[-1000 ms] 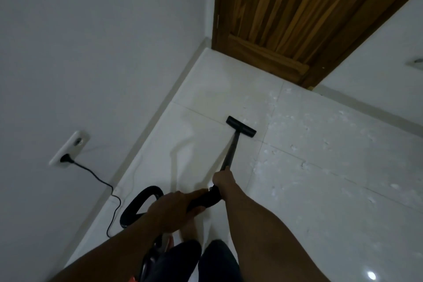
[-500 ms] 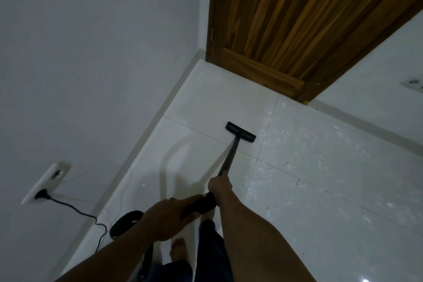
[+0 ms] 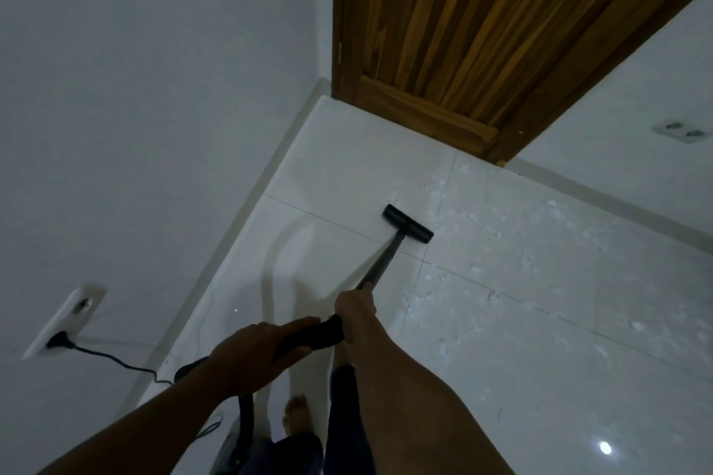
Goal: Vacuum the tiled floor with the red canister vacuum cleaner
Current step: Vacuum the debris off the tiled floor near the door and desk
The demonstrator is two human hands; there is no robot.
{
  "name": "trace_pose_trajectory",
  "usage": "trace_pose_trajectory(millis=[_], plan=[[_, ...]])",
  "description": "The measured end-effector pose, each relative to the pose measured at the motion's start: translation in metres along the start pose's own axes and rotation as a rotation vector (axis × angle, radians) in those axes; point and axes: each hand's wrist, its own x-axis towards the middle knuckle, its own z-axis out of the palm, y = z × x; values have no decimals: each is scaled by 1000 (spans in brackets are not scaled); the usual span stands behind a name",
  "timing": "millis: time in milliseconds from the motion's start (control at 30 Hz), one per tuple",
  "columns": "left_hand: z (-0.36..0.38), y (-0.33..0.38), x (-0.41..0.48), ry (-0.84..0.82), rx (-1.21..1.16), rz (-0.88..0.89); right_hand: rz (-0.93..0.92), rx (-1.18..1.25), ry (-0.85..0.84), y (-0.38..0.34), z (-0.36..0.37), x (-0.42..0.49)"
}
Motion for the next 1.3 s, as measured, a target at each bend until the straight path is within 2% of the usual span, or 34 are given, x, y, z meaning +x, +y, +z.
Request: trace_pose_trajectory(millis=[133,233,333,433,533,833,1300], plan=[[-5,-3,-2,35,-31,7,28,74,-58,-9,-4,1],[-9,-3,0,57,-27,-17,6,149,-165,-16,-8,-2],[-7,-2,-2,58,-43,-28,-15,8,-159,-17,-8,-1],[-4,0,-5,55,-54,-36,-73,55,-239,-14,-2,3],[2,-4,-4,61,-87,-68,-101,6,-247,-14,2,7],[-2,3,59,34,-139,-91,-57,-111,-153,-58,-13,54],[-40,10,178,14,-270,-170,-60,-294,-107,-151,-33,149]])
